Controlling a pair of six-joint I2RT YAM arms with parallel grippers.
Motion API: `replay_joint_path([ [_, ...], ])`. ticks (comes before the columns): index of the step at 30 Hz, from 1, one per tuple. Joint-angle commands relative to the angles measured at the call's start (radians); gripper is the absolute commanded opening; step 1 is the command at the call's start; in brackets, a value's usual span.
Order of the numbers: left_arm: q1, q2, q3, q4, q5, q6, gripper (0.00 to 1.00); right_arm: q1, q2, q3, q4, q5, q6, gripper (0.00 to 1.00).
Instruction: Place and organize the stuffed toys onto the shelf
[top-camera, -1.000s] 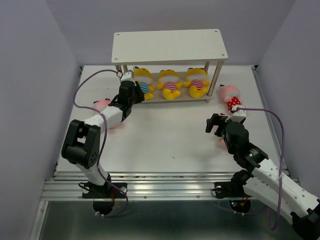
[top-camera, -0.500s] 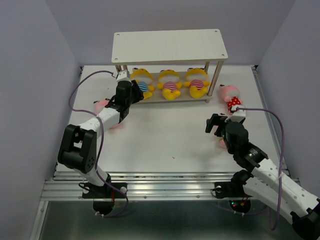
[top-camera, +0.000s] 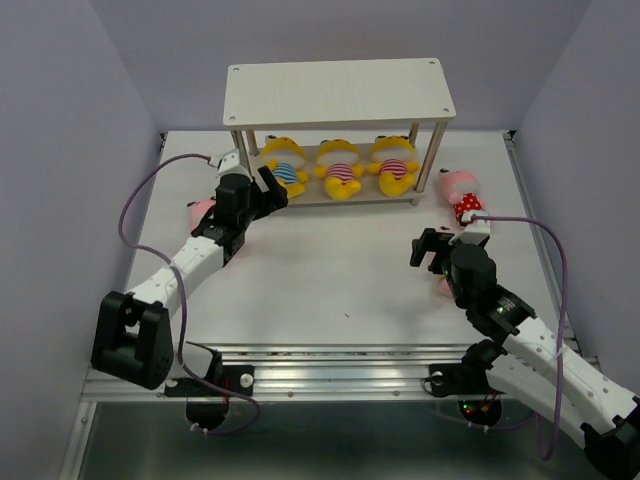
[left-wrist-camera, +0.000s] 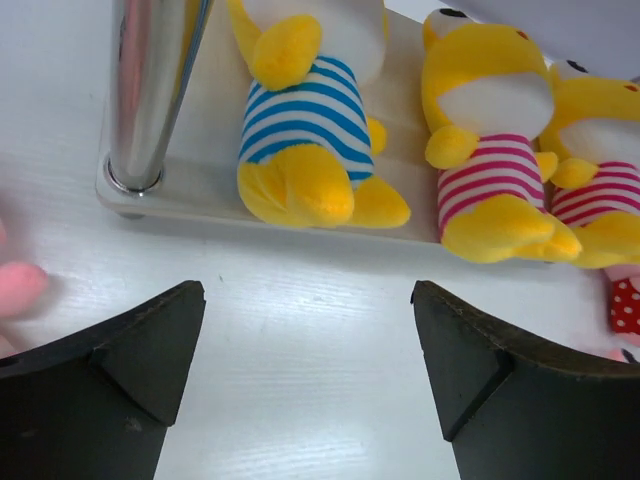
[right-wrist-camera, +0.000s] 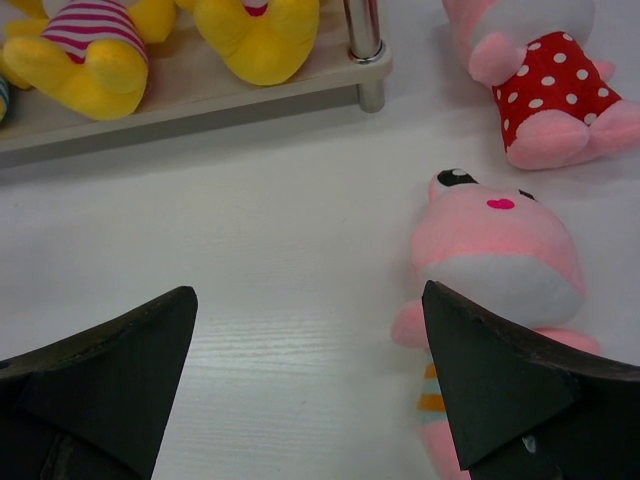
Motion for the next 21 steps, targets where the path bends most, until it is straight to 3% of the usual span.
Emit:
replay_joint_path([
  [1, 0.004, -0.157, -0.045, -0.037, 0.042, -0.033, 0.99, -0.004, -0.001, 0.005, 0.053, 0.002, 0.004, 1.00],
  [8, 0.000, -0.419, -0.139, -0.269, 0.004, -0.150, 0.99, -0.004, -0.002, 0.056, -0.057, 0.073, 0.115, 1.00],
  [13, 0.000, -0.574, -0.179, -0.439, -0.029, -0.177, 0.99, -0.004, 0.013, 0.122, -0.283, 0.123, 0.267, 1.00],
  [21, 0.000, -0.699, -0.210, -0.502, -0.098, -0.227, 0.99, -0.004, 0.053, 0.192, -0.571, 0.124, 0.488, 1.00],
])
